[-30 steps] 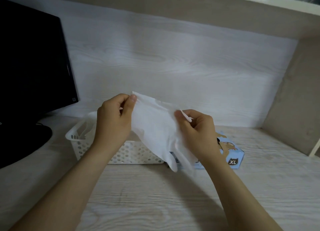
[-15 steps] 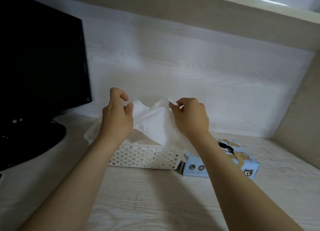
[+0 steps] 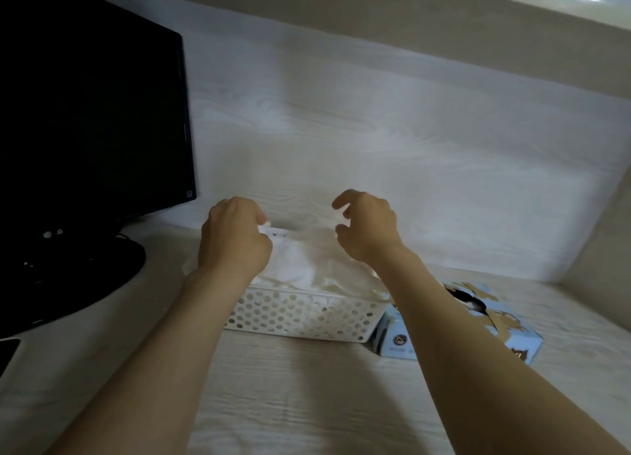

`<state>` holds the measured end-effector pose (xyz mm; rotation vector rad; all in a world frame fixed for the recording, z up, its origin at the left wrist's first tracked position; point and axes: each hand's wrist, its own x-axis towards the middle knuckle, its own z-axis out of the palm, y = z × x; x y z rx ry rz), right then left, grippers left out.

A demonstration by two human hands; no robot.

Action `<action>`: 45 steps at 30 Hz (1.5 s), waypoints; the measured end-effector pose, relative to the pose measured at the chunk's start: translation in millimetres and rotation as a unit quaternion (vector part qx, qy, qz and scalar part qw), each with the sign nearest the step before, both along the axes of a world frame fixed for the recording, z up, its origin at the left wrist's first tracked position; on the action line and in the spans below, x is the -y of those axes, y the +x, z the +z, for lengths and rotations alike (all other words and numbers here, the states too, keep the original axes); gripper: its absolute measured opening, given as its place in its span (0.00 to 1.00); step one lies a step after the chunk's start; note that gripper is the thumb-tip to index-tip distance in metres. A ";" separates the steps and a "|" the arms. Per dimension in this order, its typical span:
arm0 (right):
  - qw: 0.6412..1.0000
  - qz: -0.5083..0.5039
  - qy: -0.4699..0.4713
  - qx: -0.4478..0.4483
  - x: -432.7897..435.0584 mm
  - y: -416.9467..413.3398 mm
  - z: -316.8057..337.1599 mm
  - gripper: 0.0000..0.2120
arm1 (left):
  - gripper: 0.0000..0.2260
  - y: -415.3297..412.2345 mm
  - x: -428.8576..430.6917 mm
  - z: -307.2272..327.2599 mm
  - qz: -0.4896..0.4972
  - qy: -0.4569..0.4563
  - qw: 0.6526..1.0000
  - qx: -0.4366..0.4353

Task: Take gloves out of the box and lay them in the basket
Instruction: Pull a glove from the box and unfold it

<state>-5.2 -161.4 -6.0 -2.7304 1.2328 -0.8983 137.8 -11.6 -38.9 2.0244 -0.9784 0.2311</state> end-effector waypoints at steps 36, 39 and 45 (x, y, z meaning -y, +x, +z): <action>0.987 0.112 0.087 0.073 -9.6 -112.2 -26.7 0.21 | 0.10 -95.7 6.8 -25.3 -0.211 -0.127 0.936 0.253; 0.990 0.055 0.106 0.080 1.7 -142.1 -38.0 0.19 | 0.11 -109.5 12.7 -32.7 -0.240 -0.098 0.922 0.288; 0.984 0.052 0.121 0.123 9.2 -162.8 -59.6 0.15 | 0.11 -129.9 25.4 -48.5 -0.259 -0.053 0.900 0.346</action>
